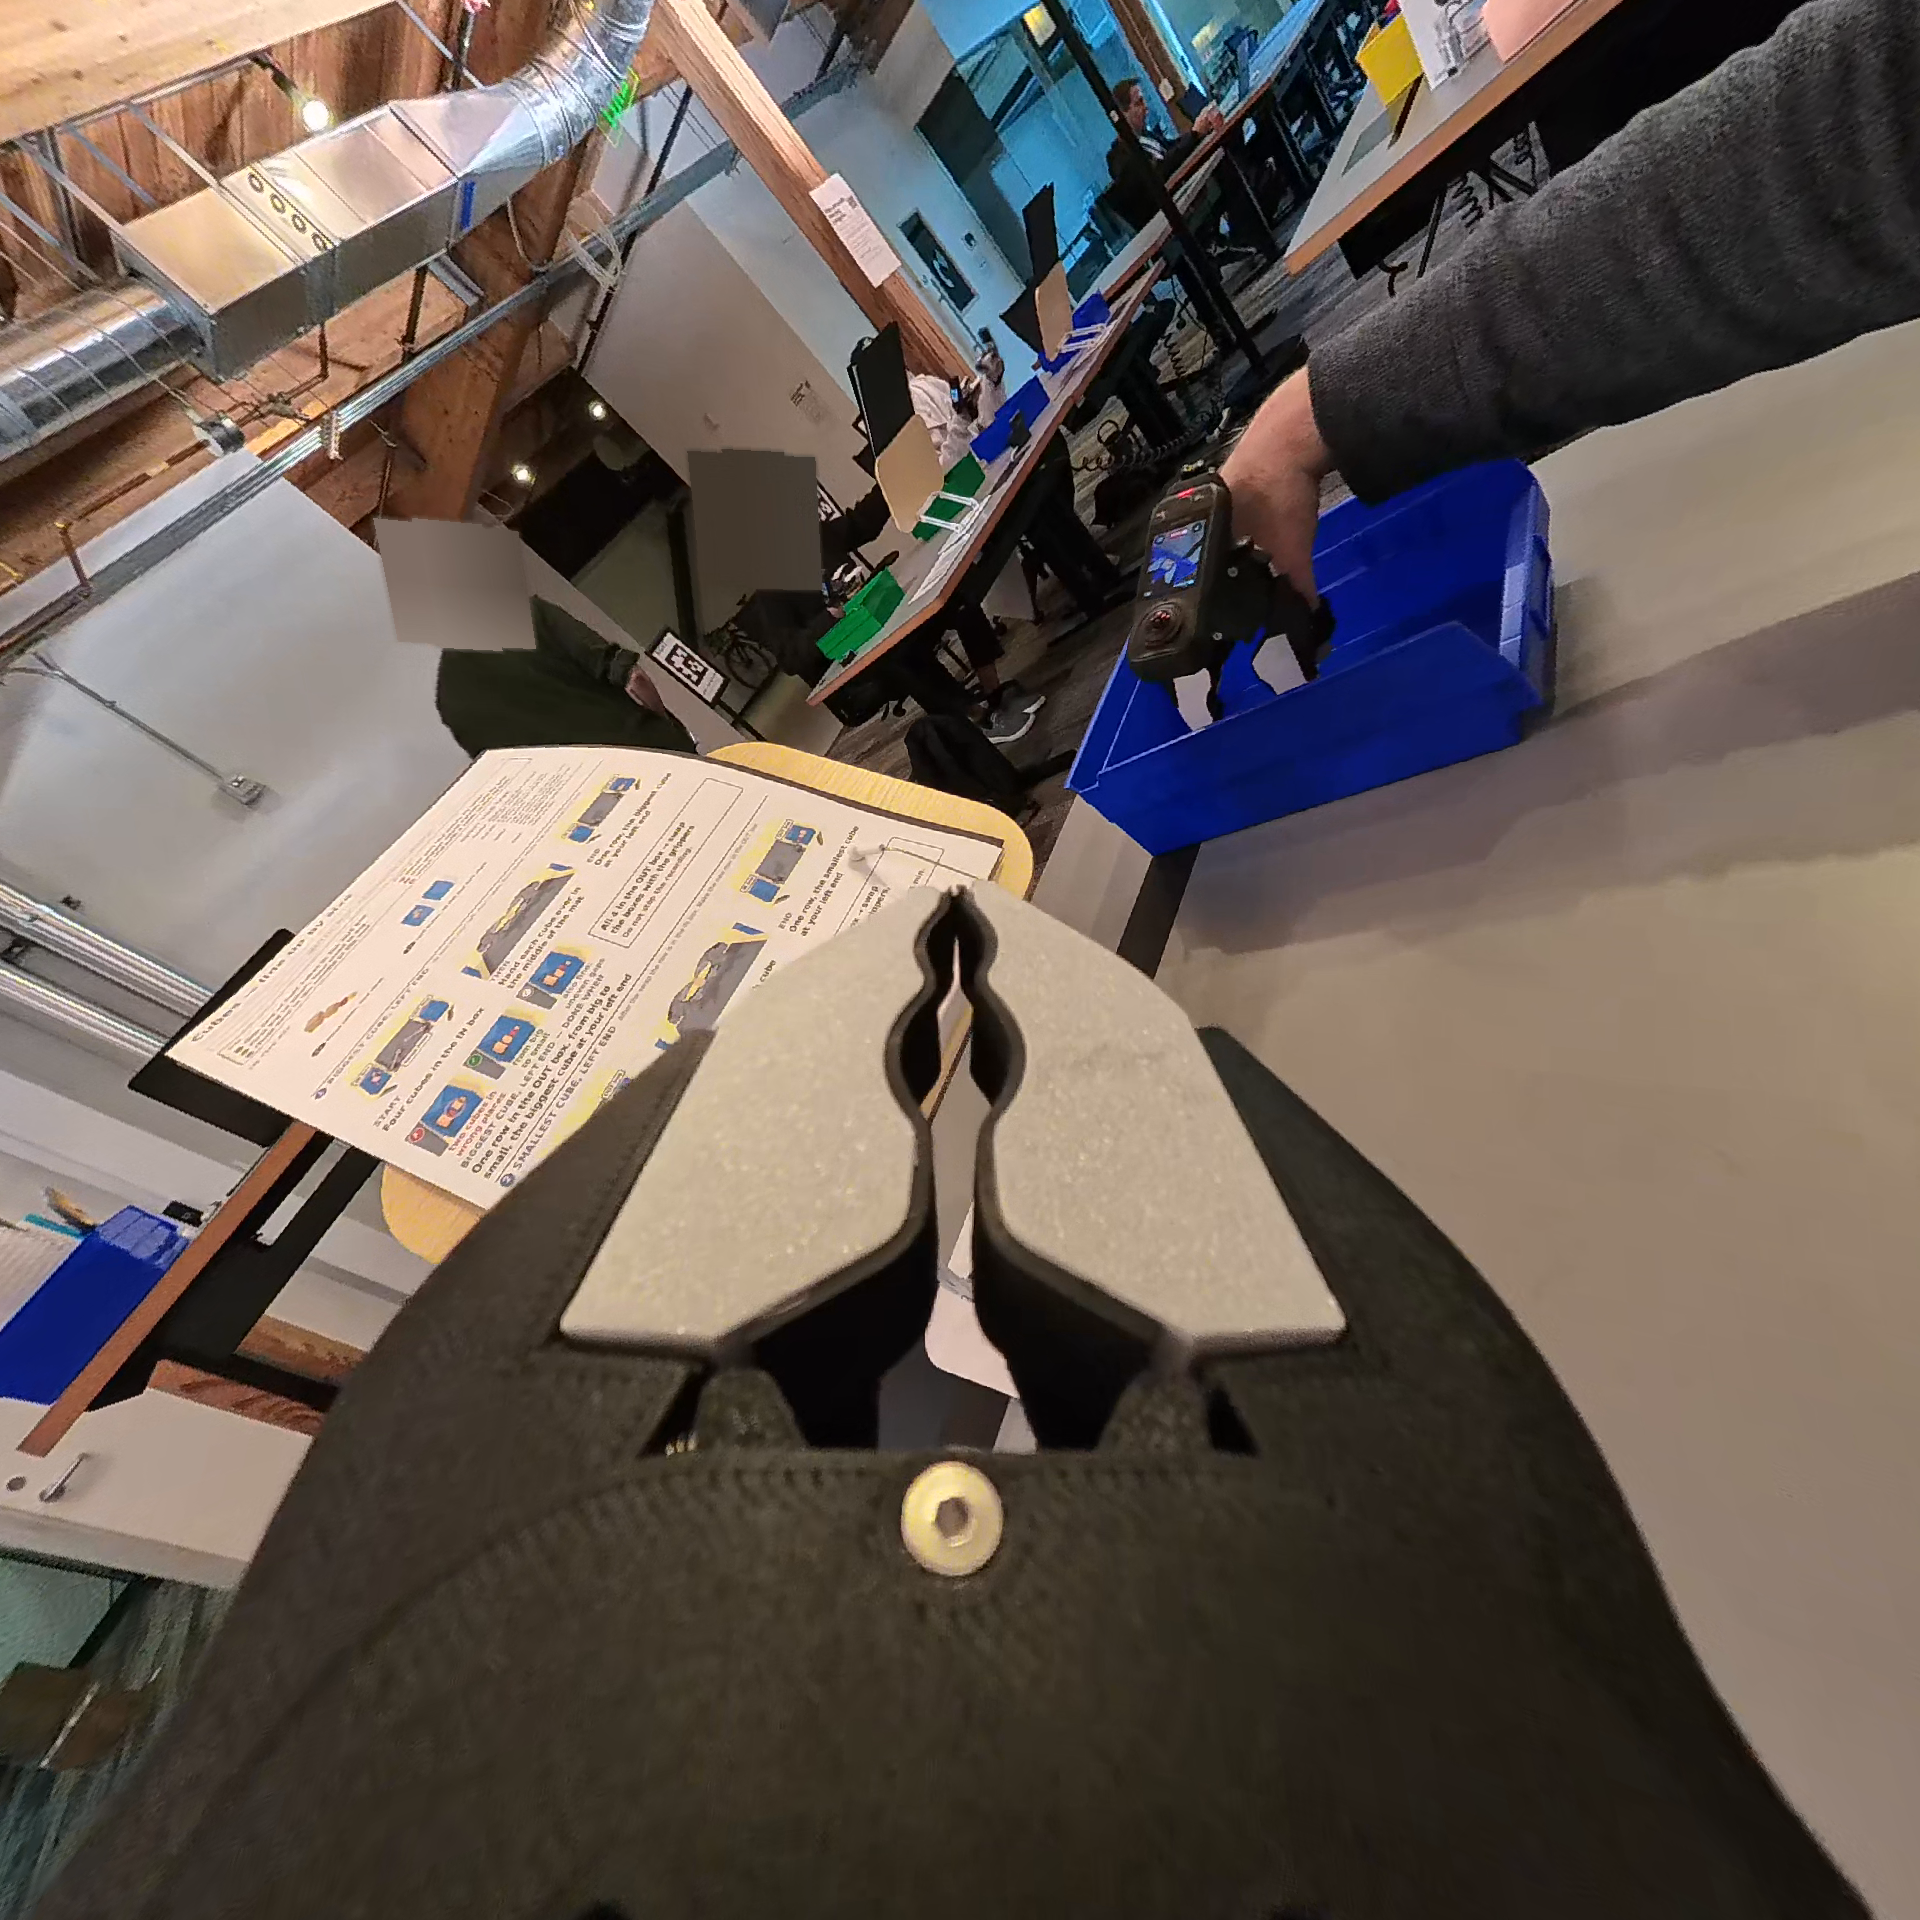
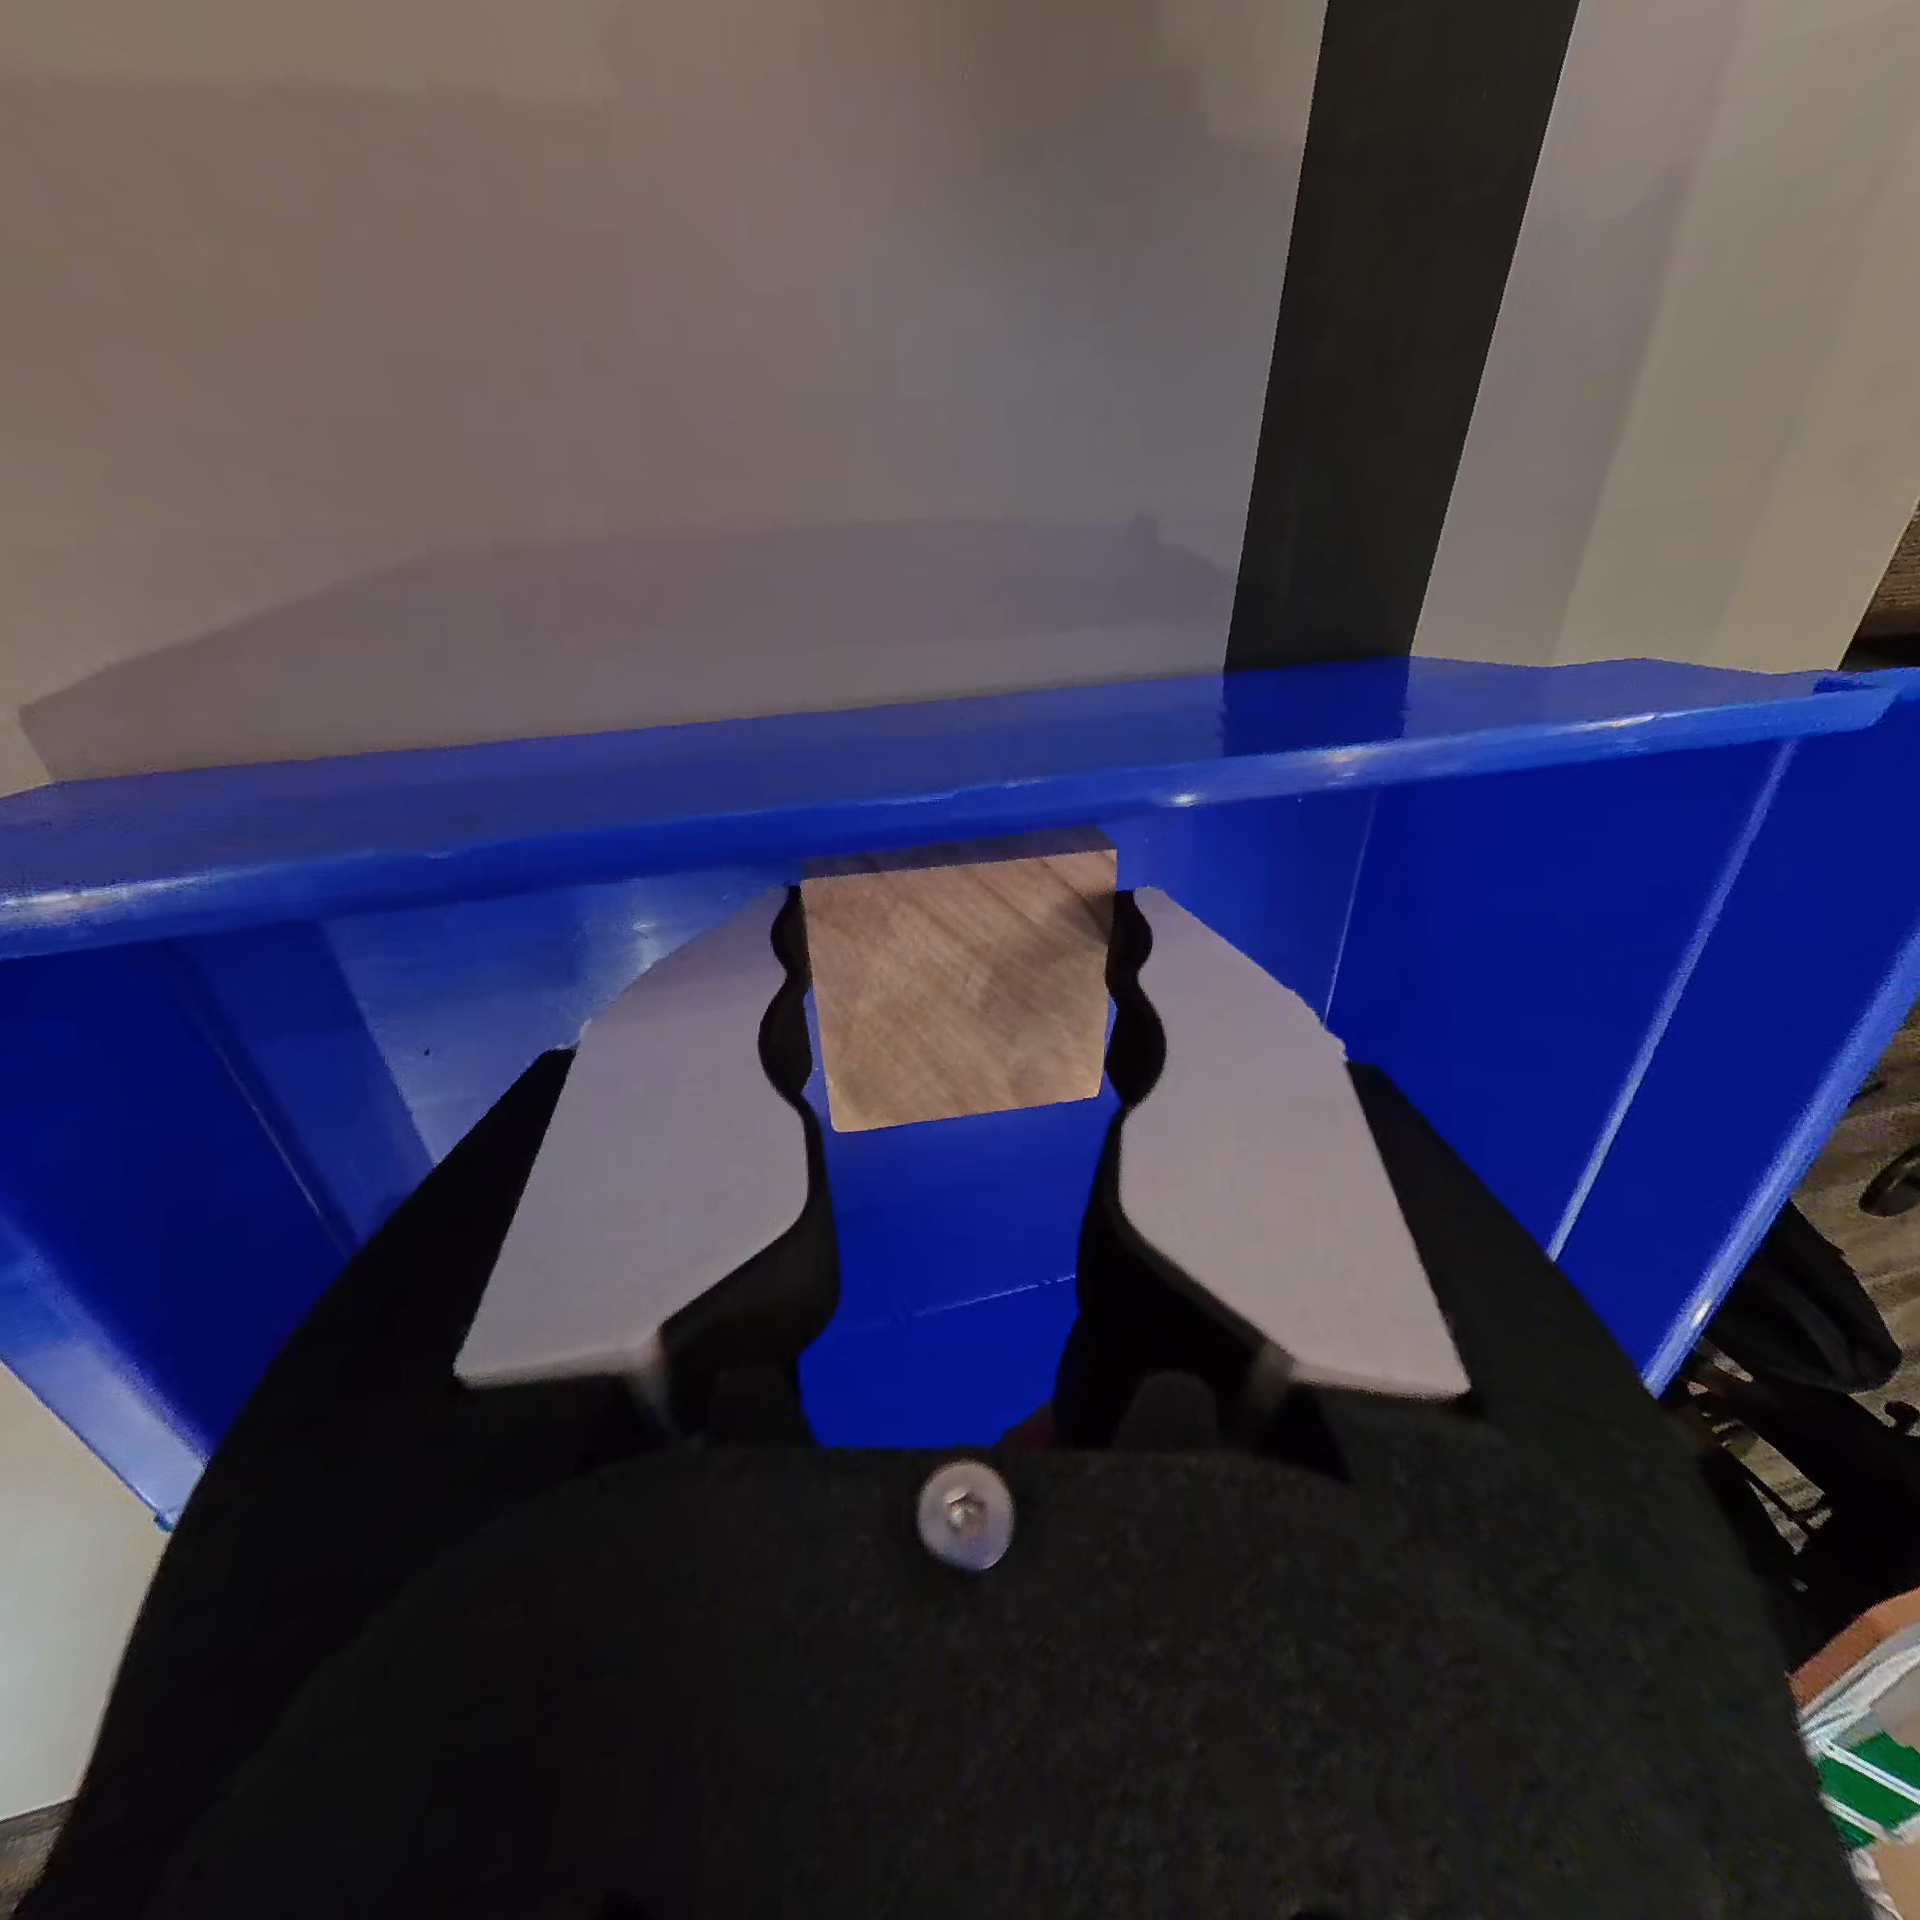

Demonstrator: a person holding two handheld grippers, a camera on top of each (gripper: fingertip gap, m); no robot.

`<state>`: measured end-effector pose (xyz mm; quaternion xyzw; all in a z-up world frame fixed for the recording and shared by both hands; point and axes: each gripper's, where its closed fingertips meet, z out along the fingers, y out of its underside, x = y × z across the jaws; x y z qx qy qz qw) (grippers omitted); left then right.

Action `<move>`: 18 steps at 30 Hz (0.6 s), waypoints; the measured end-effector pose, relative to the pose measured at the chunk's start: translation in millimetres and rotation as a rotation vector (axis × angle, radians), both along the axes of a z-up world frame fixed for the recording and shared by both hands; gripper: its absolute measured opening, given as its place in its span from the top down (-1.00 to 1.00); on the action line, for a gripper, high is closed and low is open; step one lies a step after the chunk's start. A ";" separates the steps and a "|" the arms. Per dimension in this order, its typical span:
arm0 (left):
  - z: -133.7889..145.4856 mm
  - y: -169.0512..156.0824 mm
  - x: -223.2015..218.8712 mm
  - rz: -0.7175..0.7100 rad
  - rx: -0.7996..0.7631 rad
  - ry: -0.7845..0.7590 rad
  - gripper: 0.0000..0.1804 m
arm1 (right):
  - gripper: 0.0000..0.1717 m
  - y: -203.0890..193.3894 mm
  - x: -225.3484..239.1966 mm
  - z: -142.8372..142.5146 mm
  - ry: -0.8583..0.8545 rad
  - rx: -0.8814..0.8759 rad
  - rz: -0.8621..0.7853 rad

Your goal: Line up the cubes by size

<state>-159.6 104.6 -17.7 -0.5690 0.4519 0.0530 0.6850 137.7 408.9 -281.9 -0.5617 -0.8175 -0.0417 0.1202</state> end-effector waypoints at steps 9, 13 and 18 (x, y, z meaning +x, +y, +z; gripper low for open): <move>-1.9 1.9 0.0 0.006 -0.007 0.007 1.00 | 0.33 2.5 2.4 7.4 0.013 0.028 -0.023; 0.2 0.3 -1.8 0.014 -0.001 0.010 1.00 | 0.31 4.5 7.8 33.5 0.068 0.093 -0.054; 8.3 -6.1 -8.3 0.034 0.019 0.011 1.00 | 0.42 -10.7 2.6 114.9 0.278 0.326 -0.109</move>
